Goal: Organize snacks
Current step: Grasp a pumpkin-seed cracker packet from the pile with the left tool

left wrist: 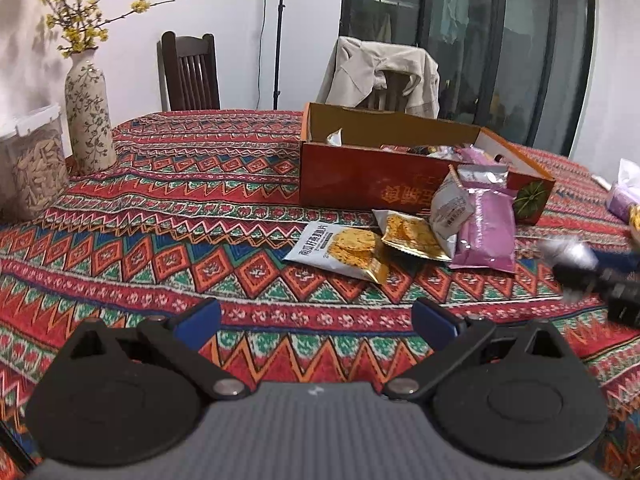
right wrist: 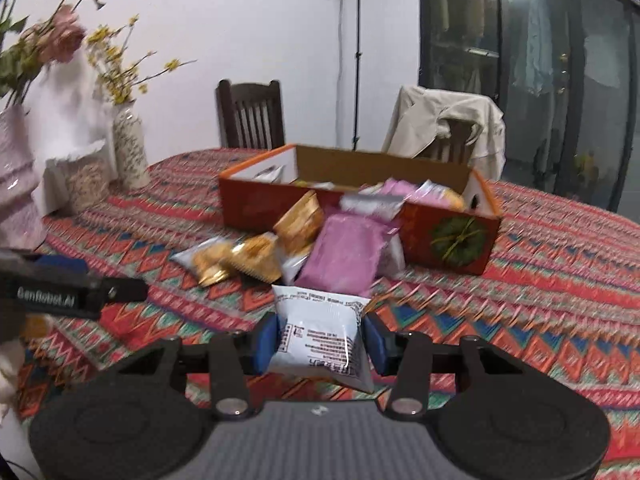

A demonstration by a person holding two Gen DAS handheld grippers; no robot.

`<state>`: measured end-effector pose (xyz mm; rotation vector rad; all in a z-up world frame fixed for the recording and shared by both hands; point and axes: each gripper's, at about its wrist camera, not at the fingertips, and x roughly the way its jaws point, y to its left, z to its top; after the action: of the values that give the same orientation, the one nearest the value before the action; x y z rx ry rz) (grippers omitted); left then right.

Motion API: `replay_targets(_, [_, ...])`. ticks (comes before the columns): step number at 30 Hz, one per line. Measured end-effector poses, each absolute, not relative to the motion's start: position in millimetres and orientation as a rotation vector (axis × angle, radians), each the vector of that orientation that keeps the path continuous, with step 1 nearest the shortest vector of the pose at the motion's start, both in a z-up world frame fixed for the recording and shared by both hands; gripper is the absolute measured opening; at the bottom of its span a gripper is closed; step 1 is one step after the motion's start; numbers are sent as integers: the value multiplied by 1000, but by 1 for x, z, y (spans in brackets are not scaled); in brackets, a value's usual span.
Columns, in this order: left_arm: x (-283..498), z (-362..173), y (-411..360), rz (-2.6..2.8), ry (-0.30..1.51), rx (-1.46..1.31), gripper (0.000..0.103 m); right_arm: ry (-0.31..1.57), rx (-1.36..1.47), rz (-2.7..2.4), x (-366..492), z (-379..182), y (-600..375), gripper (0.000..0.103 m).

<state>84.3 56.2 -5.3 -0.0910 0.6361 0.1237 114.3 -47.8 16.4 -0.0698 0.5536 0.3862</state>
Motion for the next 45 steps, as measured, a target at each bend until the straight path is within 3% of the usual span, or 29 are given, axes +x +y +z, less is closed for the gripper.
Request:
replay_targets(8, [127, -9, 54, 143, 697, -6, 103, 527, -65, 283, 168, 29, -76, 46])
replay_targets(16, [176, -21, 43, 128, 775, 93, 103, 567, 28, 245, 210, 6, -97, 46])
replay_targets(37, [209, -32, 49, 40, 799, -2, 103, 587, 87, 259, 209, -8, -105, 47])
replay_targets(39, [206, -31, 47, 27, 789, 5, 96, 587, 86, 259, 209, -8, -105, 47])
replay_targets(41, [200, -27, 43, -4, 775, 17, 77, 587, 86, 259, 209, -8, -105, 47])
replay_targets(45, [190, -25, 37, -10, 757, 39, 66, 585, 87, 260, 209, -9, -105, 47])
